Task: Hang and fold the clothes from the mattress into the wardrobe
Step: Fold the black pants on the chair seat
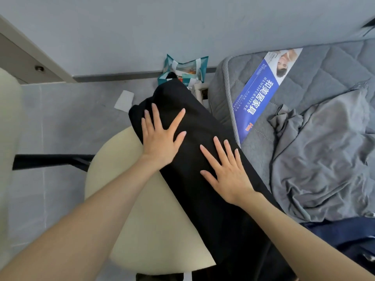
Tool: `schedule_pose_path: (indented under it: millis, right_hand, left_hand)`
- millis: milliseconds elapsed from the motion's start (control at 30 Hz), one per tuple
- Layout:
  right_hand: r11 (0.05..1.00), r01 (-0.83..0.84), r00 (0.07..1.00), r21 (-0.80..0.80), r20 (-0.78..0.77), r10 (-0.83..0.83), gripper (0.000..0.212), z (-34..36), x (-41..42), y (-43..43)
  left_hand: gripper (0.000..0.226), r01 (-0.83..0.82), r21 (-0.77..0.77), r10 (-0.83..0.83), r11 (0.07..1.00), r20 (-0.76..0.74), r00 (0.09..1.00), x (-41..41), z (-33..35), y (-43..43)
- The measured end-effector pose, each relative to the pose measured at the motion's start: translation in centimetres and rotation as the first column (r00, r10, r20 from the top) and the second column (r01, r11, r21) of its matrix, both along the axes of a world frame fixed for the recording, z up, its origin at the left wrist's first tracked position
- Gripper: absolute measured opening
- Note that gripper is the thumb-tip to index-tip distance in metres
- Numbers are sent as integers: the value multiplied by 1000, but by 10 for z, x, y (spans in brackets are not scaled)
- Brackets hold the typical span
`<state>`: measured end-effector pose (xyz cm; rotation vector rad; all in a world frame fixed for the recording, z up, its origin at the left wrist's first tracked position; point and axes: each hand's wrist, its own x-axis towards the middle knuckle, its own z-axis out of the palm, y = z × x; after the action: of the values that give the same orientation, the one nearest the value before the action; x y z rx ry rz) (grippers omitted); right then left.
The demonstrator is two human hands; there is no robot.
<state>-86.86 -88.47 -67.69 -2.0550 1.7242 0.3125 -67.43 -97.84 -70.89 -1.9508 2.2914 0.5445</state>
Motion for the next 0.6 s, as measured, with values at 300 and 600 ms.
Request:
schedule_pose_path:
  millis: [300, 600]
  right_hand:
    - [996, 50, 997, 76, -69, -45, 65, 7, -42, 47]
    - [993, 98, 991, 66, -98, -91, 62, 17, -92, 148]
  left_hand:
    - [67, 16, 50, -19, 999, 53, 998, -37, 19, 54]
    - [63, 70, 115, -68, 991, -21, 997, -98, 17, 173]
